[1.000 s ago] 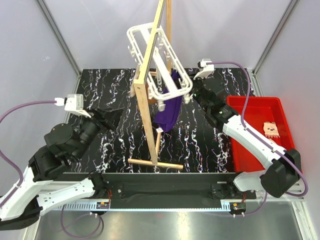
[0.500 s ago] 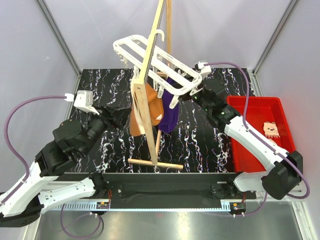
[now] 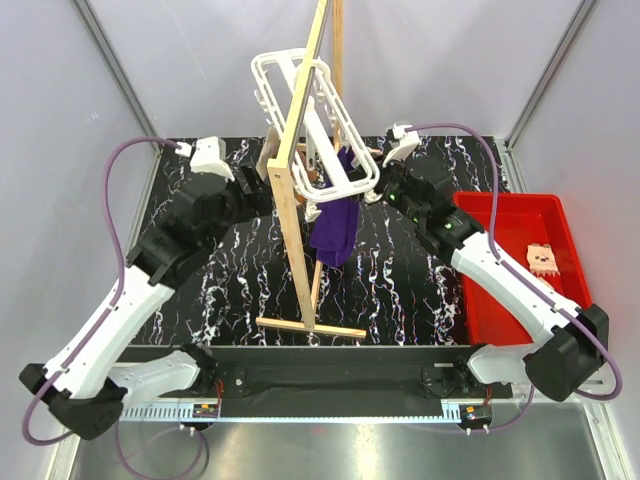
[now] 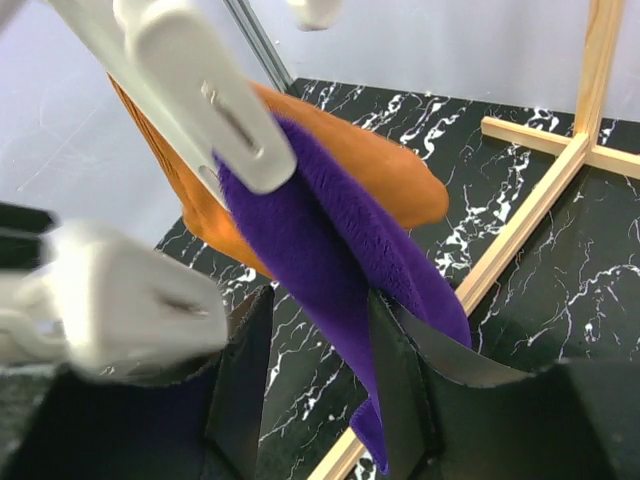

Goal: Clip the socks to the hanger
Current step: Rotate the hanger at the clothesline.

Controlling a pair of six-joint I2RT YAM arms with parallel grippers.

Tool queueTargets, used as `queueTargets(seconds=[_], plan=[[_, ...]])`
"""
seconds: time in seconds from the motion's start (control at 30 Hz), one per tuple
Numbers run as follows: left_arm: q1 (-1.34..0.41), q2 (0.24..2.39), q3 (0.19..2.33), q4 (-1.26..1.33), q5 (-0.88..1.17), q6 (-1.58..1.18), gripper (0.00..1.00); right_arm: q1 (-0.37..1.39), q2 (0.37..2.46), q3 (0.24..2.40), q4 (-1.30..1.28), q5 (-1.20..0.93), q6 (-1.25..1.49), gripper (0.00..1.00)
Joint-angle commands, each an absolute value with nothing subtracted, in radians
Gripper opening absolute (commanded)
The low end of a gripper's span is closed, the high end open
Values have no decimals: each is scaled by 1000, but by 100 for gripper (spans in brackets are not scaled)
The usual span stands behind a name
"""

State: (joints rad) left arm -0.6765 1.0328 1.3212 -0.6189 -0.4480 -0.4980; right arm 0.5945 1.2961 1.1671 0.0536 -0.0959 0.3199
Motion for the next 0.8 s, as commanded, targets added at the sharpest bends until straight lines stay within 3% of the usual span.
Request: queueTargets(seconds=[0.0,0.13,0.3,0.5,0.57,0.6,0.7,0.77], plan=[[-554,1023,1276,-468,-238,-505,85,591,1313,1247,38,-81,284,50],[-494,1064,1223,-326,-141,-480,98,591,1344,1279,26,-97,262,50],[-445,1135,1212,-186,-28,-466,99,588,1396,1324,15,-127,242,50],[-402,1311,1336,-221,14,-449,99,577,1449,1368,31,-147,253,47],[-376,1356,1382,-233,23,-451,93,574,1463,1385,35,-153,255,43],[-362,1397,1396,-230,37,-463,75,571,1476,1393,37,-152,256,37],[-327,1462,1433,-195,69,-485,44,557,1508,1416,46,-150,268,28],[-313,1494,1474,-186,81,-492,39,539,1535,1439,51,-146,281,20]])
